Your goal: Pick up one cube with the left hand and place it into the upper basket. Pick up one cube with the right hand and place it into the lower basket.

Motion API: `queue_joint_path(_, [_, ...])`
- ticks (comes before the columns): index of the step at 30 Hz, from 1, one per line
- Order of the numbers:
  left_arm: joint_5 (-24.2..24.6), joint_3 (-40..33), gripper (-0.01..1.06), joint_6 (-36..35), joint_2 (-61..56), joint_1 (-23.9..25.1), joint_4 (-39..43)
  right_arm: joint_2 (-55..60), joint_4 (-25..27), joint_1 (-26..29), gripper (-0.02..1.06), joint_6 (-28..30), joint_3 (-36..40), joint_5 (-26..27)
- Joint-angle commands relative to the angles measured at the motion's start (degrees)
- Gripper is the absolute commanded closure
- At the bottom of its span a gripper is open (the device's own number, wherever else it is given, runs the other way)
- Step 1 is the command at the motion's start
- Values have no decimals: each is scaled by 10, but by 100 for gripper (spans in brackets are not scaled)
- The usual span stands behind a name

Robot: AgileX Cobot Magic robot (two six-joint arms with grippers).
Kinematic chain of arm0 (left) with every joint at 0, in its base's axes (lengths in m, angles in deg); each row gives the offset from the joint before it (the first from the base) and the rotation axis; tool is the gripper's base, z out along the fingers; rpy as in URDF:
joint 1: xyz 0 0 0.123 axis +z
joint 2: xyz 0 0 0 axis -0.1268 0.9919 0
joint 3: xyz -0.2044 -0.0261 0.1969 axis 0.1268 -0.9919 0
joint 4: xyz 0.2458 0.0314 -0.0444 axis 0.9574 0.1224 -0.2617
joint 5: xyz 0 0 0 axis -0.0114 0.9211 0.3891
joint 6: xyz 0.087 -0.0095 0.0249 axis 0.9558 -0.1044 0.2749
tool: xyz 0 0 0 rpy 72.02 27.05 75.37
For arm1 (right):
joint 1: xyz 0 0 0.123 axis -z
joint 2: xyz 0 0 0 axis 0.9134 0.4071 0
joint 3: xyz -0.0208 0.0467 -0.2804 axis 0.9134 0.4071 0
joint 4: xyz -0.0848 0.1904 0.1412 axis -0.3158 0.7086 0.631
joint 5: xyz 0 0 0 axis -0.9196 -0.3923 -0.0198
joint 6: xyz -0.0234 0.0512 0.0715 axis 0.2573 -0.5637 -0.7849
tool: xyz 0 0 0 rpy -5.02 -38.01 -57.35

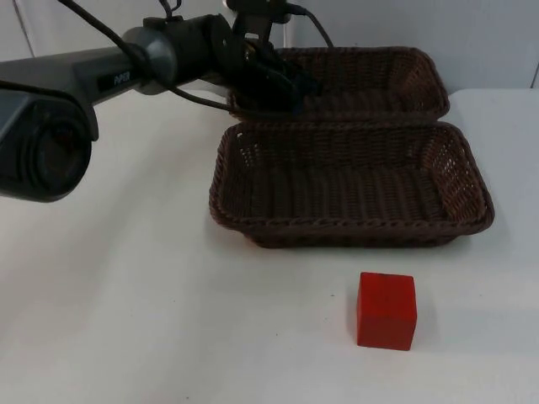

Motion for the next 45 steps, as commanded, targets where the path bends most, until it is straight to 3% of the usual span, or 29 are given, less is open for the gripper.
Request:
queue_joint_path(1, [-2,6,70,-3,-1,-2,-5,-2,2,3,-1,5,1,4])
queue_joint_path(5, [10,6,25,-3,-8,-2,-68,-2,2,3,-1,5,1,4])
queue_joint_path(6, [10,6,25,-3,-8,-2,-68,-2,2,3,-1,5,1,4])
queue_joint_path(8, [33,6,11,-3,-21,-2,-81,-2,2,3,-1,5,1,4])
queue_joint_path(10, [55,6,4,-3,-39,-2,-82,-2,2,3,-1,5,1,4])
queue_joint_path(21, [185,6,4,-3,-149,-2,-79,-2,2,3,-1,5,1,4])
queue_joint_path(26, [250,6,4,-39,-199,-2,-7,-2,2,3,-1,5,1,4])
queue_joint_path(31, [290,6,4,-87,-224,-2,56,-2,2,3,-1,5,1,4])
queue_joint_path(36, [330,6,4,-97,-241,-2,63,-2,2,3,-1,5,1,4])
queue_joint_path(45, [342,-36,4,-122,-292,-5,85,-2,2,3,-1,5,1,4])
